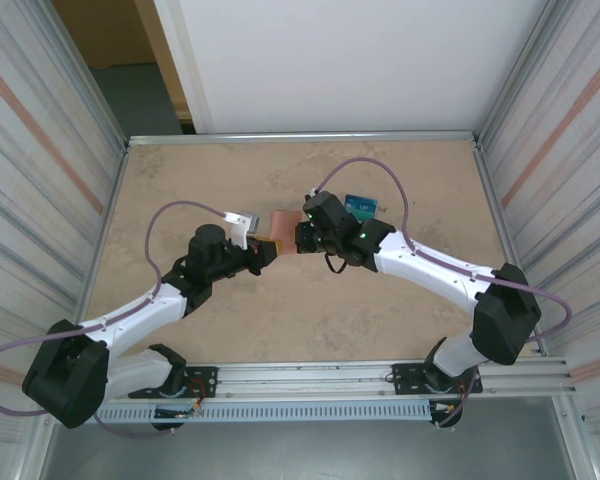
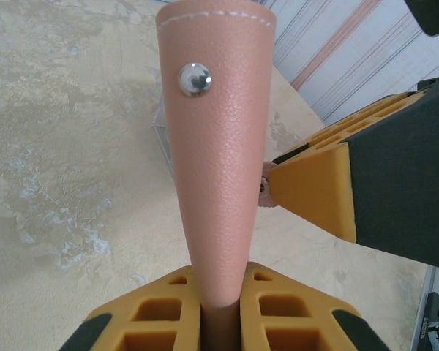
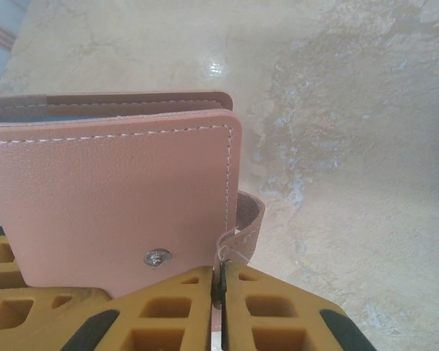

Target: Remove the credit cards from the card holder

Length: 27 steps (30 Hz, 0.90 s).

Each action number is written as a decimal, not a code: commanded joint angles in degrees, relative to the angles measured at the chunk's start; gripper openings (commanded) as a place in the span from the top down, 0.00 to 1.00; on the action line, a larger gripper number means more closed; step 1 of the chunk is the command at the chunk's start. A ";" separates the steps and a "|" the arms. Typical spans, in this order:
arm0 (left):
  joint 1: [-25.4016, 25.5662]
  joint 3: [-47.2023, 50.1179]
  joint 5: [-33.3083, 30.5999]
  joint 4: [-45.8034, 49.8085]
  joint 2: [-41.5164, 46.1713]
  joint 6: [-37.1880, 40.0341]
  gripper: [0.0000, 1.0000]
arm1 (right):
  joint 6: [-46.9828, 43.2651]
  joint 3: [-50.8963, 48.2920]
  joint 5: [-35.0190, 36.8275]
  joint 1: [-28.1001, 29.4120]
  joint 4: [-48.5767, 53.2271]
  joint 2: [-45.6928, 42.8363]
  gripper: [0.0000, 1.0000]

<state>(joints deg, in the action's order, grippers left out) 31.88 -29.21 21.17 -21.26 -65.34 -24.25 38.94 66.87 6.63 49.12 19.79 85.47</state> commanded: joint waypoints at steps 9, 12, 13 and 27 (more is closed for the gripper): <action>-4.11 -0.43 13.07 -5.73 1.37 -3.53 1.00 | 0.82 -7.47 -5.31 -6.16 -4.01 -7.29 0.88; -5.39 -1.08 18.67 -6.70 1.00 -4.64 1.00 | 1.32 -9.54 -8.50 -8.08 -6.82 -8.25 0.87; -5.50 -1.42 19.85 -6.49 0.84 -4.60 1.00 | 1.31 -10.32 -9.90 -8.75 -7.65 -8.46 0.87; -7.81 -2.87 29.82 -8.19 1.12 -6.97 1.00 | 0.16 -14.58 -18.33 -14.80 -11.89 -13.91 0.69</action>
<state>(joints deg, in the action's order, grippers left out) 25.21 -30.26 46.37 -24.82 -65.23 -29.63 39.97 53.19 -9.65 34.76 9.91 74.91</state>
